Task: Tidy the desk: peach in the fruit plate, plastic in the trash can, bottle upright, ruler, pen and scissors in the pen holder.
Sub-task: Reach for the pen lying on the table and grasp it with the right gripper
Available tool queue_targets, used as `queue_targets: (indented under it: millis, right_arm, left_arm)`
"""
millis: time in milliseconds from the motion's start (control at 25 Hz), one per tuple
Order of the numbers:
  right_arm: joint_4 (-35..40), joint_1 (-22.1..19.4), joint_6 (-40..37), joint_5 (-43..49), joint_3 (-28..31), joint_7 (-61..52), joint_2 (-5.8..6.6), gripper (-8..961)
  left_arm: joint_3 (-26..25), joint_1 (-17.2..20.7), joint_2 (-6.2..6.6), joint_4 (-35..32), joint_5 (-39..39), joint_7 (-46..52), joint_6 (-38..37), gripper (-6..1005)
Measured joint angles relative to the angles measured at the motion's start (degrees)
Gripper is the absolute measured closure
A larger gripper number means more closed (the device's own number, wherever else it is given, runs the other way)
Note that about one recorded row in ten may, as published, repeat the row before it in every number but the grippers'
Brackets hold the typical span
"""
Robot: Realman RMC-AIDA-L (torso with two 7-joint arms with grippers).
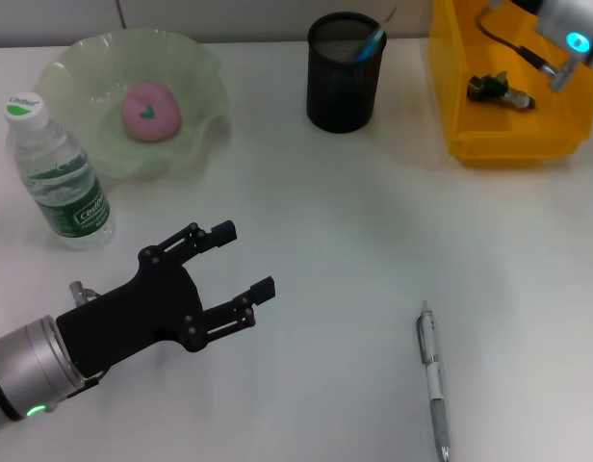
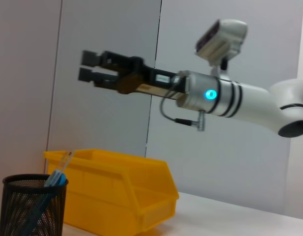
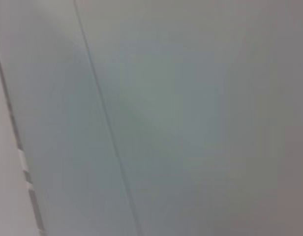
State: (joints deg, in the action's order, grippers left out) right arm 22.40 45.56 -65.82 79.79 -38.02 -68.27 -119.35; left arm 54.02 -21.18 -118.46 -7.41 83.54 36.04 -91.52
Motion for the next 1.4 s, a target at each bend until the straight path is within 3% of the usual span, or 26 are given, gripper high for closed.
queue_targets:
  millis: [40,240,320,440,600,680,880,1040,1200,1400]
  right_arm:
    - [1.79,-2.58,-5.49,0.00,-0.03,-2.06,0.03,221]
    - [6.94,-8.14,-15.46,2.22,-1.04,-10.28,0.43,221]
    - [7.93,-8.92,-16.64,2.97,-1.57,-11.76,0.54,221]
    - [12.84,-11.66,-21.52,7.36,-4.32,-20.37,1.63,221]
    - [15.50,-12.33,-25.75,12.10,-4.60,-26.78,2.78,222]
    - [19.77,-12.04,-29.62,19.83,-4.58,-35.55,4.41,222]
    - [23.99,-11.19,-30.96,26.56,-4.60,-42.08,5.31,222]
    - [28.53,-7.65,-35.13,37.07,-4.61,-53.14,6.61,222]
    - [30.32,-4.98,-38.63,42.21,-4.69,-58.44,6.96,223]
    - [34.58,-2.86,-41.56,47.09,-8.68,-65.91,6.37,223]
  left_arm:
    - [0.11,-0.09,0.00,-0.20,0.21,0.00,0.00,187]
    - [0.90,-0.14,0.07,-0.72,0.59,0.19,0.01,188]
    - [1.42,-0.25,0.09,-0.90,0.84,0.52,0.00,188]
    - [4.06,-0.49,0.13,-2.50,1.24,2.55,0.33,187]
    - [5.44,-0.63,0.18,-2.99,1.27,2.87,0.56,187]
    - [5.77,-0.52,0.06,-3.08,1.28,2.03,0.65,188]
    - [5.80,-0.48,0.00,-3.08,1.28,1.85,0.65,188]
    - [7.59,-0.77,0.21,-4.11,2.30,2.63,0.57,187]
    - [7.81,-0.81,0.23,-5.19,3.80,2.97,0.48,188]
    - [7.85,-0.88,0.25,-6.51,6.97,3.96,-0.22,188]
